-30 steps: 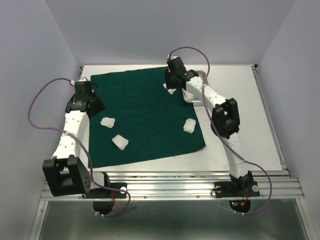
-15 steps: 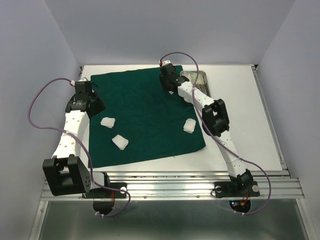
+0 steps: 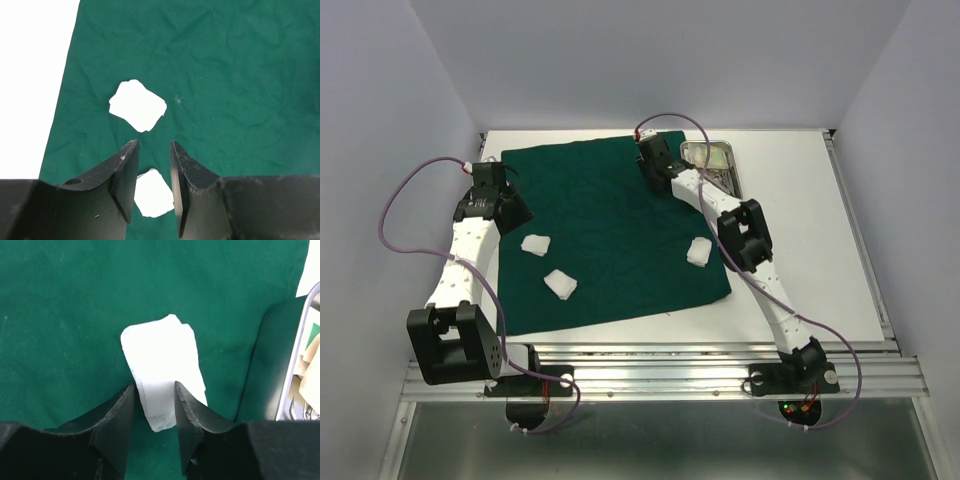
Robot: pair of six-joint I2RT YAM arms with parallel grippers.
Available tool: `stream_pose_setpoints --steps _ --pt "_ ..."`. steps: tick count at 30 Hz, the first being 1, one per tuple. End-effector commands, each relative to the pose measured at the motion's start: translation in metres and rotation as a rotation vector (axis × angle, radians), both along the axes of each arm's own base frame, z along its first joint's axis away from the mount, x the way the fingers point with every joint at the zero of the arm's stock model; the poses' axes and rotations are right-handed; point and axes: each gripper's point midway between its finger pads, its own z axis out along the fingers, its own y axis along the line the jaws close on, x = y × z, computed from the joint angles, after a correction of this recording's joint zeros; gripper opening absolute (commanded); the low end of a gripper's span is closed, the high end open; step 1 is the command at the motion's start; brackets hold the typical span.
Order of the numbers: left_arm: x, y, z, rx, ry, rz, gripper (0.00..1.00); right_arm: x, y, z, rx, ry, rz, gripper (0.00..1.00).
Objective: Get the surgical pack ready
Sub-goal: Adjust the medical item in the surgical kit.
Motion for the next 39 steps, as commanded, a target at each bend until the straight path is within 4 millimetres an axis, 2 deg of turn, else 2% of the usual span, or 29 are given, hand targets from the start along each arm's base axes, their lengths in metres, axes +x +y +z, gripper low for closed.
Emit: stream_pose_setpoints --steps 1,6,11,15,16,20,21,25,27,32,39 --pt "0.005 0.002 0.012 0.02 -0.031 0.001 0.42 0.02 0.005 0.018 0.002 -0.104 -0.012 0.41" --pt "0.006 0.002 0.012 0.021 -0.031 0.002 0.42 0.021 -0.004 0.015 -0.053 -0.142 -0.056 0.28" --pt "0.006 0.002 0.012 0.015 -0.029 0.004 0.42 0.021 -0.003 0.019 -0.04 -0.146 -0.059 0.14" --pt "0.006 0.002 0.015 0.015 -0.035 0.006 0.41 0.02 -0.001 0.036 -0.014 -0.162 -0.056 0.04" --pt "0.006 0.002 0.015 0.014 -0.035 0.007 0.42 0.02 0.0 0.046 -0.001 -0.173 -0.059 0.01" --pt "0.004 0.001 0.016 0.013 -0.04 0.004 0.42 0.014 0.001 0.069 0.046 -0.184 -0.055 0.01" --pt "0.003 0.001 0.016 0.012 -0.041 0.003 0.42 0.01 0.007 0.073 0.053 -0.181 -0.044 0.01" --pt "0.001 0.001 0.018 0.012 -0.05 0.004 0.42 -0.001 0.008 0.092 0.101 -0.166 -0.041 0.01" --pt "0.0 0.0 0.018 0.01 -0.049 0.001 0.42 -0.013 0.017 0.091 0.102 -0.143 -0.022 0.01" --pt "-0.003 0.0 0.017 0.012 -0.053 -0.002 0.42 -0.037 0.017 0.09 0.11 -0.103 -0.042 0.01" --pt "-0.002 -0.003 0.015 0.003 -0.06 -0.014 0.42 -0.093 0.038 0.078 0.134 -0.004 0.003 0.01"
